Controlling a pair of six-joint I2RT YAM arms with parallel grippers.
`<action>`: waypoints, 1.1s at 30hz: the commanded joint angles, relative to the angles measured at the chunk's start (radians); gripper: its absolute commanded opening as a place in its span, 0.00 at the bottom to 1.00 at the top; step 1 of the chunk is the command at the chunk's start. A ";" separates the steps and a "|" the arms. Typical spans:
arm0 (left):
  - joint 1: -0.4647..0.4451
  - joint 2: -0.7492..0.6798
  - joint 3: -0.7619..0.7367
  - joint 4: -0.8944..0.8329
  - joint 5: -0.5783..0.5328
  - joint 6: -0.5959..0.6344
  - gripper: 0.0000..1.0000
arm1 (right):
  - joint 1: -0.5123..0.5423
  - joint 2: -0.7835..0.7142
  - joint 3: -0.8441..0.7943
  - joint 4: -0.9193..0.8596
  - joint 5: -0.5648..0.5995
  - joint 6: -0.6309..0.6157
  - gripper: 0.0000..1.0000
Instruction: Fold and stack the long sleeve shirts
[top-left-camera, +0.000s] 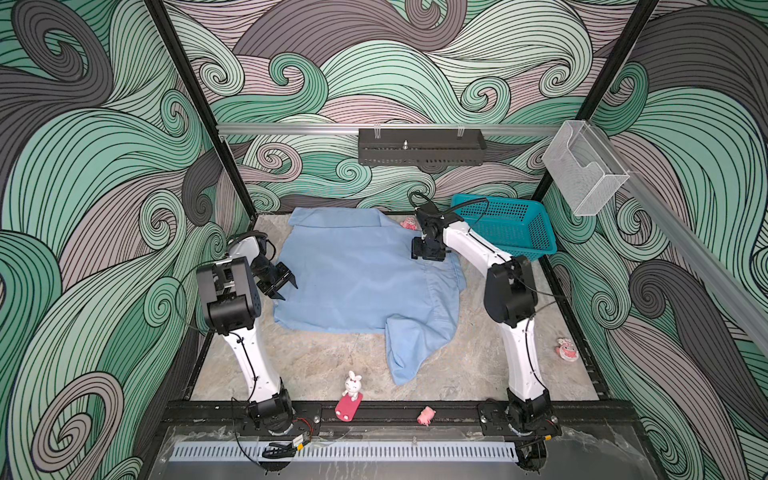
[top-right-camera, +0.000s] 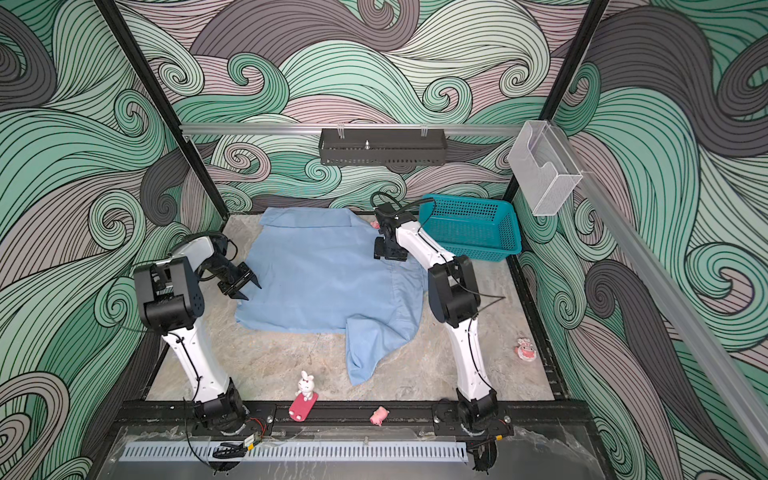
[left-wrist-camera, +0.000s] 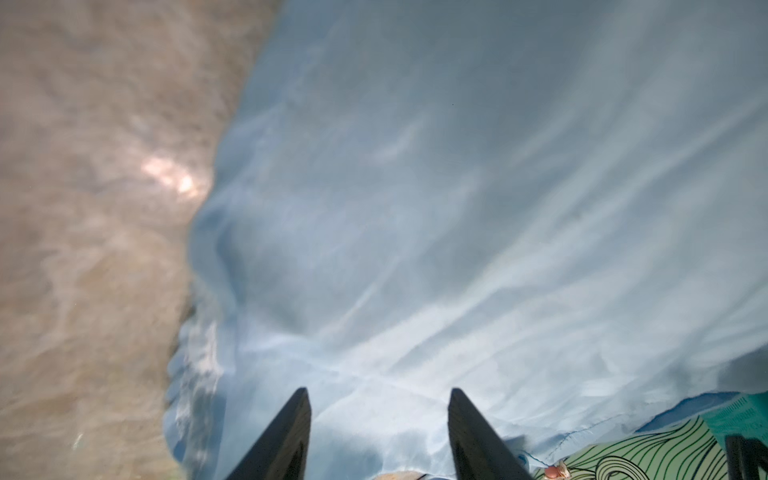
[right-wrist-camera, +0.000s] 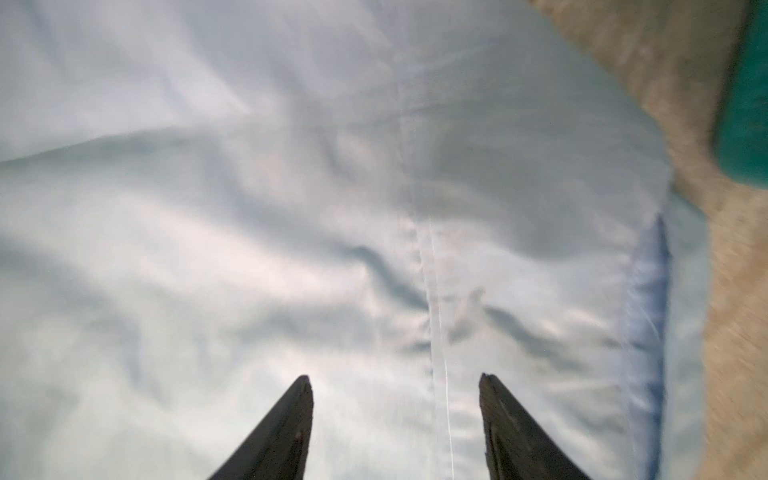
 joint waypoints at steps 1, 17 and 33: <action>0.003 -0.212 -0.039 0.010 0.022 -0.030 0.59 | 0.100 -0.241 -0.149 -0.019 0.103 -0.005 0.70; 0.005 -0.762 -0.539 0.132 0.037 -0.107 0.60 | 0.532 -0.904 -1.084 0.168 -0.084 0.443 0.69; 0.006 -0.935 -0.577 0.075 0.050 -0.109 0.60 | 0.553 -0.766 -1.100 0.310 -0.096 0.396 0.00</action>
